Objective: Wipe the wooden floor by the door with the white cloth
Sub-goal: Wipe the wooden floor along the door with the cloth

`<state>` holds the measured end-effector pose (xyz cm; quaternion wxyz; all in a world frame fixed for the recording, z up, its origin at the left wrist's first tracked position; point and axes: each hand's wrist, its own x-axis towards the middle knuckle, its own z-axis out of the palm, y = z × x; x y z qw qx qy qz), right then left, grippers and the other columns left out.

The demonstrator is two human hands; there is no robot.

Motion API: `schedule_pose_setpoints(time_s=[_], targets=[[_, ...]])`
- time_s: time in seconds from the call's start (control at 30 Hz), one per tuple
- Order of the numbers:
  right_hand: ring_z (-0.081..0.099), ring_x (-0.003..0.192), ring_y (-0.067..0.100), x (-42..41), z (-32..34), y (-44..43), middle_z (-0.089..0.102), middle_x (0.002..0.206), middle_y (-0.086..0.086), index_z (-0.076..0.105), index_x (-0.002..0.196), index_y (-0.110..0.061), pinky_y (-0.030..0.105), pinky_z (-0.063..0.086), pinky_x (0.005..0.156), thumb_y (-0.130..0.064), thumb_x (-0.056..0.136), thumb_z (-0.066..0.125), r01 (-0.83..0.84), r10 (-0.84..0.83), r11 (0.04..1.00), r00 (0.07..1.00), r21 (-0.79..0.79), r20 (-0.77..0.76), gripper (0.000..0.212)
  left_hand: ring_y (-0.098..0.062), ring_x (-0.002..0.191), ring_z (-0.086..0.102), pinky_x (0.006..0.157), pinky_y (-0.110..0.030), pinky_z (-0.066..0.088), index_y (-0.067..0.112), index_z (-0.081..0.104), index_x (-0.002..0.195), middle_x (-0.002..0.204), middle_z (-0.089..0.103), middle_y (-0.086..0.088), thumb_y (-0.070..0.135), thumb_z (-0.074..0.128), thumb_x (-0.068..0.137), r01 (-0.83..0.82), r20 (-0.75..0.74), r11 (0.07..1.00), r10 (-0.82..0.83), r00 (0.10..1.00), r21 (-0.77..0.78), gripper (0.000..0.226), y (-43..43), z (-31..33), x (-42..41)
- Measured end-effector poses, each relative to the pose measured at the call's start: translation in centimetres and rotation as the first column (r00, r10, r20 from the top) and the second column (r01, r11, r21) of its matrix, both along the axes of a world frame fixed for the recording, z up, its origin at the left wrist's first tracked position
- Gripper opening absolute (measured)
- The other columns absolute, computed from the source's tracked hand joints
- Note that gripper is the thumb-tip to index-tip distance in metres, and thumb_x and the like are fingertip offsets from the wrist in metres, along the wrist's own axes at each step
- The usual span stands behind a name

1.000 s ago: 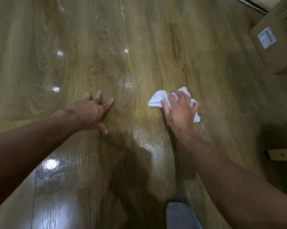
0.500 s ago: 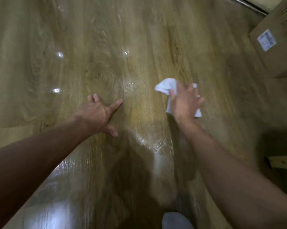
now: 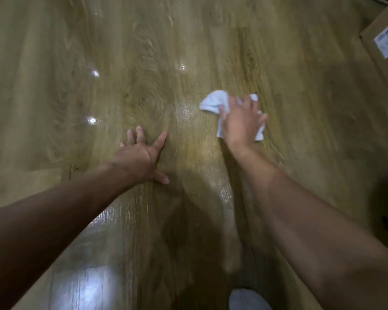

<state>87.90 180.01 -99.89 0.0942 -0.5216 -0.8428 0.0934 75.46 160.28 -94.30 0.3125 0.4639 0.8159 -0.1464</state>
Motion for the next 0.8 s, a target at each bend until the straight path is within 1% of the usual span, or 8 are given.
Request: schedule_pose_setpoints(time_s=[0.2,0.27,0.33,0.43,0.53,0.7,0.73,0.8], targets=[[0.054,0.113,0.017,3.8,0.0,-7.3,0.063,0.121,-0.007,0.065,0.115,-0.033,0.037,0.029,0.082,-0.048,0.088,0.054,-0.531,0.541,0.837,0.839,0.132,-0.058,0.033,-0.037,0.144,-0.013,0.119,-0.047,0.008,0.004,-0.011,0.149,0.155,-0.017,-0.022,0.068,0.065,0.066,-0.054,0.024,0.996,0.053,0.998,0.076,0.131,-1.1,-0.7,-0.7],[0.052,0.114,0.018,6.4,0.4,-3.9,0.062,0.121,-0.007,0.065,0.114,-0.032,0.036,0.026,0.082,-0.054,0.088,0.048,-0.433,0.439,0.892,0.898,0.132,-0.024,0.038,-0.034,0.145,-0.014,0.118,-0.044,0.006,0.006,-0.014,0.150,0.156,-0.020,-0.018,0.071,0.062,0.066,-0.051,0.028,0.994,0.048,0.998,0.094,0.130,-1.4,-1.0,-0.6],[0.048,0.117,0.025,4.9,0.1,-0.1,0.059,0.125,-0.001,0.063,0.118,-0.030,0.043,0.027,0.089,-0.055,0.090,0.046,-0.145,0.149,0.984,0.988,0.098,-0.030,0.040,-0.032,0.145,-0.015,0.118,-0.042,0.005,0.008,-0.015,0.149,0.156,-0.021,-0.015,0.072,0.058,0.066,-0.039,0.019,0.992,0.037,0.999,0.119,0.128,-1.7,-1.1,-0.7],[0.042,0.122,0.031,-2.4,0.0,0.2,0.053,0.130,0.008,0.058,0.121,-0.026,0.046,0.027,0.091,-0.047,0.093,0.044,0.083,-0.081,0.995,0.996,0.059,-0.038,0.038,-0.029,0.145,-0.015,0.119,-0.039,0.002,0.005,-0.015,0.149,0.157,-0.020,-0.013,0.068,0.061,0.069,-0.063,0.072,0.986,0.052,0.996,0.155,0.127,-2.2,-1.1,-0.8],[0.042,0.122,0.029,-7.6,-0.2,-5.1,0.052,0.130,0.005,0.055,0.126,-0.028,0.047,0.028,0.092,-0.038,0.093,0.048,-0.184,0.185,0.983,0.981,0.012,-0.060,0.035,-0.025,0.147,-0.011,0.121,-0.035,0.003,0.004,-0.007,0.150,0.158,-0.013,-0.014,0.060,0.064,0.074,-0.096,0.043,0.970,0.089,0.995,0.224,0.118,-3.1,-1.2,-2.0],[0.052,0.117,0.020,-0.4,-0.6,-11.1,0.059,0.126,-0.003,0.060,0.124,-0.030,0.044,0.033,0.090,-0.038,0.088,0.055,-0.636,0.646,0.763,0.757,0.119,-0.094,0.037,-0.027,0.147,-0.005,0.113,-0.059,0.014,0.018,-0.002,0.151,0.159,-0.008,-0.008,0.079,0.060,0.060,-0.194,-0.091,0.956,0.218,0.972,0.221,0.126,-3.4,-0.9,-5.2],[0.051,0.118,0.018,1.5,-0.5,-10.5,0.059,0.127,-0.005,0.060,0.124,-0.031,0.041,0.032,0.088,-0.039,0.087,0.058,-0.687,0.695,0.718,0.715,0.113,-0.074,0.037,-0.028,0.147,-0.005,0.114,-0.060,0.014,0.020,-0.002,0.151,0.159,-0.009,-0.007,0.082,0.057,0.058,-0.207,-0.082,0.956,0.228,0.970,0.210,0.126,-3.6,-1.0,-5.4],[0.052,0.118,0.020,3.6,-0.4,-7.4,0.059,0.127,-0.006,0.061,0.122,-0.032,0.039,0.030,0.084,-0.039,0.085,0.063,-0.613,0.621,0.780,0.782,0.124,-0.043,0.038,-0.028,0.147,-0.006,0.115,-0.058,0.012,0.023,-0.003,0.151,0.159,-0.011,-0.006,0.086,0.050,0.057,-0.176,-0.081,0.967,0.194,0.978,0.186,0.124,-4.0,-1.3,-5.3]])
